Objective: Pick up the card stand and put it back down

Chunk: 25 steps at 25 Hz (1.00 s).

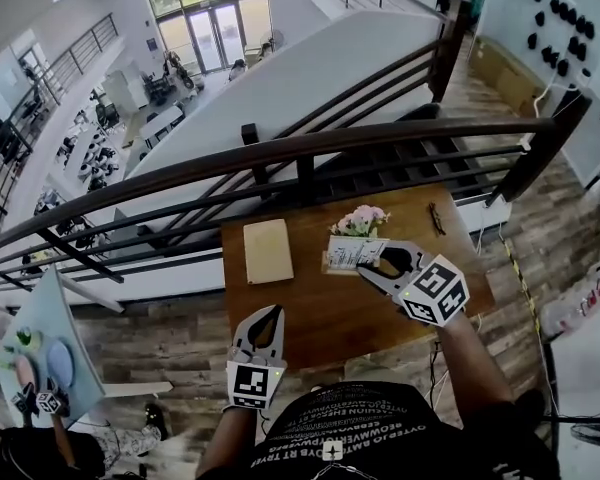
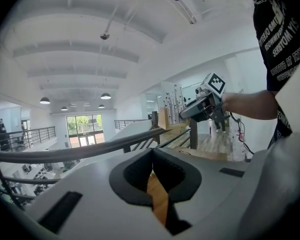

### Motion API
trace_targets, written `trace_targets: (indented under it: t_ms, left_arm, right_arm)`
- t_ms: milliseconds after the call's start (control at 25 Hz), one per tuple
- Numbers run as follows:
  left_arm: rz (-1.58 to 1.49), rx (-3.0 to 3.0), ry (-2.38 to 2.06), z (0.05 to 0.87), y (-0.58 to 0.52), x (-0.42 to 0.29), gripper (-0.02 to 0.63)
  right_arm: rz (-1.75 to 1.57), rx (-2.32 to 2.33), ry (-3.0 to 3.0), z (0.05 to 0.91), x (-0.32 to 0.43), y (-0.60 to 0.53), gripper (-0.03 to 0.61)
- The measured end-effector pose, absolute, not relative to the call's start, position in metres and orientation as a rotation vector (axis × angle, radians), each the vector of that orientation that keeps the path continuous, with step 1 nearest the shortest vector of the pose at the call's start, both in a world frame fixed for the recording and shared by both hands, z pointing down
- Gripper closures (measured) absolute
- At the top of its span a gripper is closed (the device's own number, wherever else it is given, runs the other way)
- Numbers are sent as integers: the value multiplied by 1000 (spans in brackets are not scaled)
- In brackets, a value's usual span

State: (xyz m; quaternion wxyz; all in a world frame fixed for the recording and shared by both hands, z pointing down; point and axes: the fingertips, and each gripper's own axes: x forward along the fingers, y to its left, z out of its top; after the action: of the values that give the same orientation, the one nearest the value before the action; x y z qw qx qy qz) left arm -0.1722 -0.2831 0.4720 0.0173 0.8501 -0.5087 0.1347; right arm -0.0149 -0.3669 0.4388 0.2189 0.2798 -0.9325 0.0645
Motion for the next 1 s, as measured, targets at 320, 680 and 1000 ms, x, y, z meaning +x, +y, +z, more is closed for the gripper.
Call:
trace_targets:
  t_ms: [320, 680, 1000]
  left_arm:
    - [426, 2625, -1583, 472, -296, -166, 588]
    - [457, 2604, -1590, 474, -309, -162, 588]
    - [480, 2589, -1573, 485, -323, -143, 588]
  right_arm:
    - [270, 759, -2543, 479, -9, -374, 407]
    - [363, 727, -2508, 532, -11, -377, 407]
    - [451, 695, -2486, 582, 5, -379, 407]
